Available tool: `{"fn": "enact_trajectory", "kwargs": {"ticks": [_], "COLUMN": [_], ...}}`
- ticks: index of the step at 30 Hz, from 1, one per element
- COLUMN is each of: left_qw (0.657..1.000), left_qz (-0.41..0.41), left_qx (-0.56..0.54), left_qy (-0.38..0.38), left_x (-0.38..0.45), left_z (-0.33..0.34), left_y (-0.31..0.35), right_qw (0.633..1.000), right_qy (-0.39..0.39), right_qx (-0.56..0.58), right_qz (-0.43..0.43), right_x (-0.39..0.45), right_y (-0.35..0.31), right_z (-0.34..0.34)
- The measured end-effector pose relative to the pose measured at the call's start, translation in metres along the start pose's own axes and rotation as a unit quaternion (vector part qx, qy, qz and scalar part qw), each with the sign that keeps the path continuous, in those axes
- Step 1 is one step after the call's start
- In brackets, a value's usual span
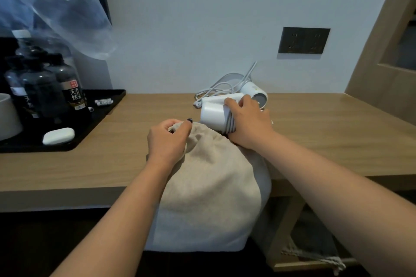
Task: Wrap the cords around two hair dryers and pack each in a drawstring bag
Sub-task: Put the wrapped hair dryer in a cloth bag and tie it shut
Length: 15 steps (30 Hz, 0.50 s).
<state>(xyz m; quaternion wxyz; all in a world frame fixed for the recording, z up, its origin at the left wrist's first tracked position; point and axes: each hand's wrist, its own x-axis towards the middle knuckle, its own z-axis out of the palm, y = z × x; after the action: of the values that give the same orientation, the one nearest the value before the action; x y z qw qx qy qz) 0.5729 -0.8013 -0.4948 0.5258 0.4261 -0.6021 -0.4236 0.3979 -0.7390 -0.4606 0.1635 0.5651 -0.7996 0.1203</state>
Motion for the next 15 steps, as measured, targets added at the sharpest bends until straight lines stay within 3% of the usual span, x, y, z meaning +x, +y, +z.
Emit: {"fn": "enact_trajectory", "kwargs": {"ticks": [15], "left_qw": [0.995], "left_qz": [-0.034], "left_qx": [-0.039], "left_qy": [-0.089], "left_x": [-0.015], "left_z": [-0.004], "left_y": [0.01], "right_qw": [0.995], "right_qy": [-0.02], "right_qx": [-0.072], "right_qz": [0.066], "right_x": [-0.038], "right_y": [0.061], "right_z": [-0.023]}}
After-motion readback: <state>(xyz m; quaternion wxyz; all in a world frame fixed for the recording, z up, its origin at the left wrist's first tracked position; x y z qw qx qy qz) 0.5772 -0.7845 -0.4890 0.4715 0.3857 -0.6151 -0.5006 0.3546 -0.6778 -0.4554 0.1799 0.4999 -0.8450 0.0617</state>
